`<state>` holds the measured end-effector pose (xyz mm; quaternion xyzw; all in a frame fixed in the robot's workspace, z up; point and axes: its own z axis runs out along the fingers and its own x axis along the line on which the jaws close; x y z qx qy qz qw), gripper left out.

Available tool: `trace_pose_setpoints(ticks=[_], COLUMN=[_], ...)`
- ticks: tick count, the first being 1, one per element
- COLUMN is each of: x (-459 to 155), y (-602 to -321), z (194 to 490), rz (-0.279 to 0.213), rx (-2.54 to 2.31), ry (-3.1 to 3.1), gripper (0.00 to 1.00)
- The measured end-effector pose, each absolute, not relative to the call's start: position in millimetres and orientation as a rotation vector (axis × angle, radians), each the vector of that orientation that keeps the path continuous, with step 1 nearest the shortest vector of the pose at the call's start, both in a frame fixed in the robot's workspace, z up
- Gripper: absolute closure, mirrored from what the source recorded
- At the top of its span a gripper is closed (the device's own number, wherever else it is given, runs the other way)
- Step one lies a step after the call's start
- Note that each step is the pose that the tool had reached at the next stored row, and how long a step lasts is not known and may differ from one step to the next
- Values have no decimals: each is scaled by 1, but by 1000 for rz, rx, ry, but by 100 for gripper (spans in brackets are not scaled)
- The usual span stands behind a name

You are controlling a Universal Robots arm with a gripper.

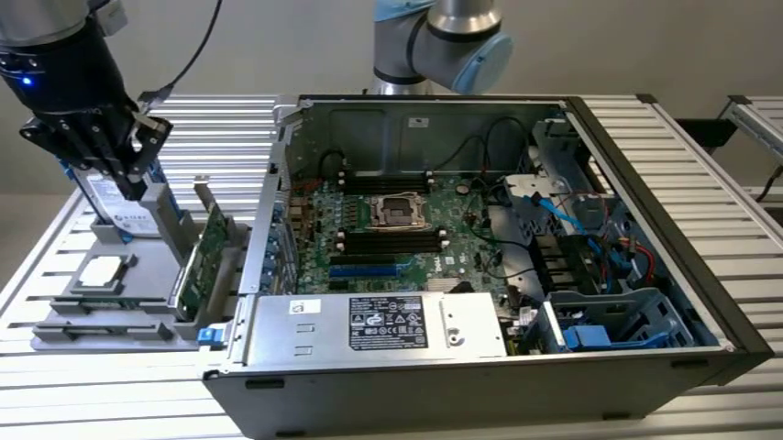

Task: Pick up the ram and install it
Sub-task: 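Reach for the ram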

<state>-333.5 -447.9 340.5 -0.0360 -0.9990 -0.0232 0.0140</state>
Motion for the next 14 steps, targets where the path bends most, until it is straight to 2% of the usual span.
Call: trace_pose_setpoints(ticks=[7,14], x=[-353,-363], y=[-459,-482], z=[334,333], rz=[-71,-71], rx=[-112,-112], ry=[-3103,-3103], gripper=[89,89])
